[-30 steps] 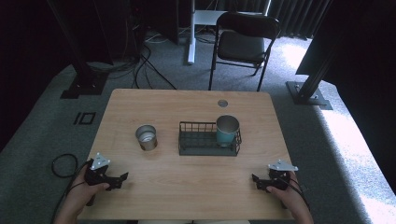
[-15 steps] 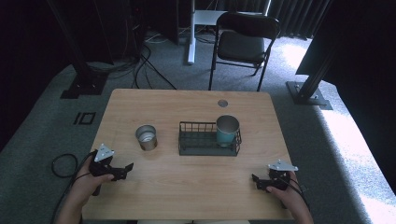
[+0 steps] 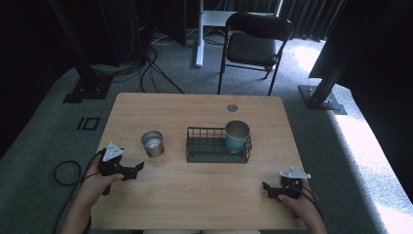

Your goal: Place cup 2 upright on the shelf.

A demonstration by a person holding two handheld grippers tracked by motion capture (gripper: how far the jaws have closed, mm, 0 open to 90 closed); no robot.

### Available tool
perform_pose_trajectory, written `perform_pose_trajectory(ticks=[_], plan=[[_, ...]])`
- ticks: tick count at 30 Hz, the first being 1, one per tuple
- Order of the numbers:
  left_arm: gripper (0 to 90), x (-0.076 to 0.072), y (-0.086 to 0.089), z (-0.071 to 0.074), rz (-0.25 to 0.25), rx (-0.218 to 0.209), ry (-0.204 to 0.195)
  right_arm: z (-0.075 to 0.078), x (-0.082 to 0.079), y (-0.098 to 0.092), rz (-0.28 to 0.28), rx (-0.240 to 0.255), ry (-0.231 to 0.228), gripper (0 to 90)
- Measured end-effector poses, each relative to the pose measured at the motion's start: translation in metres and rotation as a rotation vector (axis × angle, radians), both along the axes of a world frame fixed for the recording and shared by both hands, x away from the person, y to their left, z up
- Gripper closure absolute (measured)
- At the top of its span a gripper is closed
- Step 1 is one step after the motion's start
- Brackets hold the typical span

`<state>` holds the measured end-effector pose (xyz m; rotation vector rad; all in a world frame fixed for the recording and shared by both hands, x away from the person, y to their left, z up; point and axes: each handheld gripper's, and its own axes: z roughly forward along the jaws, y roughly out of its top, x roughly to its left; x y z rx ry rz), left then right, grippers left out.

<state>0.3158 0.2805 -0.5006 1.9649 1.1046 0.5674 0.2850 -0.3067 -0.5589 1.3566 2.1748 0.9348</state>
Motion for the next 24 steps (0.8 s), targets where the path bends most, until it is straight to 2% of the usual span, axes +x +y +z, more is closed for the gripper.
perform_pose_trajectory(ticks=[24], plan=[[0.4,0.038,-0.021,0.007,-0.025,-0.014,-0.026,0.000,0.000,0.000,0.000,0.000,-0.001,11.1]])
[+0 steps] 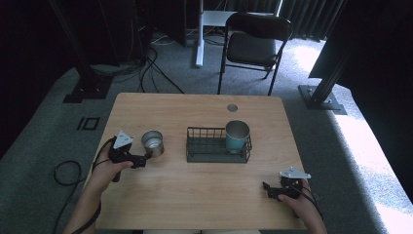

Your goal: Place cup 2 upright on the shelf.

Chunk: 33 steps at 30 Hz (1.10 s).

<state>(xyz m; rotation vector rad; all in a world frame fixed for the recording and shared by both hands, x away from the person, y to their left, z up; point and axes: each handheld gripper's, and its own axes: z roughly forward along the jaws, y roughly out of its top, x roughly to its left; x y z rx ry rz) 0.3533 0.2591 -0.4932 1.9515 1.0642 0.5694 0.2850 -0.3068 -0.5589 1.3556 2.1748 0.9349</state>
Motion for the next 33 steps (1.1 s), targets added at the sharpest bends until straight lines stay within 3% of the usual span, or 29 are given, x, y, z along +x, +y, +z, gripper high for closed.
perform_pose_trajectory(ticks=[8,31,33], plan=[[0.4,0.011,-0.006,-0.001,-0.003,-0.006,-0.007,0.000,0.000,0.000,0.000,0.000,0.000,11.1],[0.4,0.039,-0.026,-0.014,0.000,-0.004,0.027,0.000,0.000,0.000,0.000,0.000,0.000,11.1],[3.6,0.040,-0.027,-0.015,0.003,0.001,0.029,0.000,0.000,0.000,0.000,0.000,0.000,11.1]])
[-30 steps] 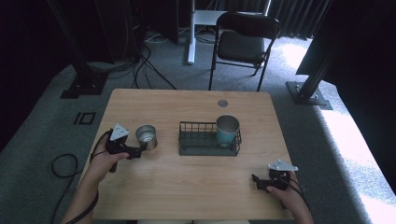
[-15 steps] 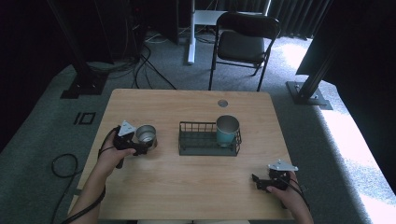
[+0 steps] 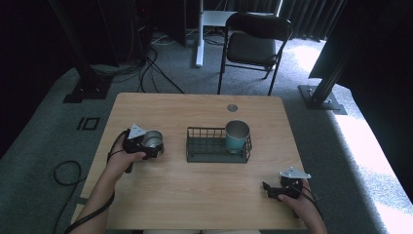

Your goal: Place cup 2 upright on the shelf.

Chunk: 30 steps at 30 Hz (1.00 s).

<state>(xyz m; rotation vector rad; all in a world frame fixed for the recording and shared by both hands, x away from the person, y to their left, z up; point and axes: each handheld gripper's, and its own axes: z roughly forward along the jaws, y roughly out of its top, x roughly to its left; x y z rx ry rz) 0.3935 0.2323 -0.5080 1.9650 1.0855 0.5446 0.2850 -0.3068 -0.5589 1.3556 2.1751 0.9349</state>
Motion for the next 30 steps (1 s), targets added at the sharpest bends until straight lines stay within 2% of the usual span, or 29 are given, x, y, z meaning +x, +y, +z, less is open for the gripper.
perform_pose_trajectory(ticks=[3,4,8,9,12,17,22,25,30], plan=[[5.3,0.001,-0.001,-0.001,-0.007,-0.003,0.010,0.000,0.000,0.000,0.000,0.000,0.000,11.1],[6.5,0.002,-0.003,-0.002,0.007,0.016,0.010,0.000,0.000,0.000,0.000,0.000,0.000,11.1],[13.4,0.003,-0.004,-0.003,0.035,0.014,0.001,0.000,0.000,0.000,0.000,0.001,0.000,11.1],[13.5,0.004,-0.004,-0.004,0.026,0.015,-0.010,0.000,0.000,0.000,0.000,0.000,0.000,11.1],[13.7,0.004,-0.003,-0.004,0.024,0.003,-0.008,0.000,0.000,0.000,0.000,0.001,0.001,11.1],[13.8,0.004,-0.003,-0.001,0.020,0.022,-0.001,0.000,0.000,0.000,0.000,0.001,0.001,11.1],[13.9,0.002,-0.003,0.005,0.003,0.002,-0.003,0.000,0.000,0.000,0.000,0.000,0.000,11.1],[13.9,0.002,-0.003,0.007,-0.001,0.023,-0.006,0.000,0.000,0.000,0.000,0.000,0.000,11.1],[13.9,0.000,-0.004,0.013,-0.016,0.014,0.000,0.000,0.000,0.000,0.000,0.000,0.000,11.1]])
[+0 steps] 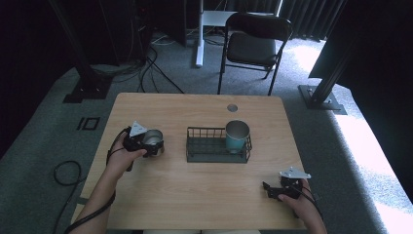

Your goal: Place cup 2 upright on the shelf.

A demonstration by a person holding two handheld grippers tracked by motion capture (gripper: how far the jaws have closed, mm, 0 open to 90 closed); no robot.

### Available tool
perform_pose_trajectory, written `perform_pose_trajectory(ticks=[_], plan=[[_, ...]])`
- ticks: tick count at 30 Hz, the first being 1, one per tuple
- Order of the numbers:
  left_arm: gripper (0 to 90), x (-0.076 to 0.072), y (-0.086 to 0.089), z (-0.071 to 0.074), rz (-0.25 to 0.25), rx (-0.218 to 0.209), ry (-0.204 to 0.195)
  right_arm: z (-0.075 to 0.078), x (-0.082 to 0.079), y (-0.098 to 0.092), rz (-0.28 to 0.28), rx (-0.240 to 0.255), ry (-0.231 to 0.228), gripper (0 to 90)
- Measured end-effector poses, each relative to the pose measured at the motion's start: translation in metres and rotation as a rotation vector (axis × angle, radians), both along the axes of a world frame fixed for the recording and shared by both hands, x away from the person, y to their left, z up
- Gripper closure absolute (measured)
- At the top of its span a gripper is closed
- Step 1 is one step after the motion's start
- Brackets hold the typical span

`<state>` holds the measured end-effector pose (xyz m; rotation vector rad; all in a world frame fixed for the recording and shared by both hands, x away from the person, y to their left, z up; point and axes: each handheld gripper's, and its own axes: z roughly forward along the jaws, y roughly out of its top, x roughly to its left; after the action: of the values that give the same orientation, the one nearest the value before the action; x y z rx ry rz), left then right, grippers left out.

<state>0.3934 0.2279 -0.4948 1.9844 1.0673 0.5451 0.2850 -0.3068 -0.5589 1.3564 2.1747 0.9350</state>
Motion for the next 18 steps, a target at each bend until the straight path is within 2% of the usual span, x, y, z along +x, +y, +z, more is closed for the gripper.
perform_pose_trajectory(ticks=[7,18], plan=[[13.9,-0.001,-0.001,0.008,-0.011,-0.018,-0.011,0.000,0.000,0.000,0.000,0.000,0.000,11.1],[13.9,-0.002,-0.007,0.033,-0.037,-0.031,-0.041,0.000,0.000,0.000,0.000,0.000,0.000,11.1]])
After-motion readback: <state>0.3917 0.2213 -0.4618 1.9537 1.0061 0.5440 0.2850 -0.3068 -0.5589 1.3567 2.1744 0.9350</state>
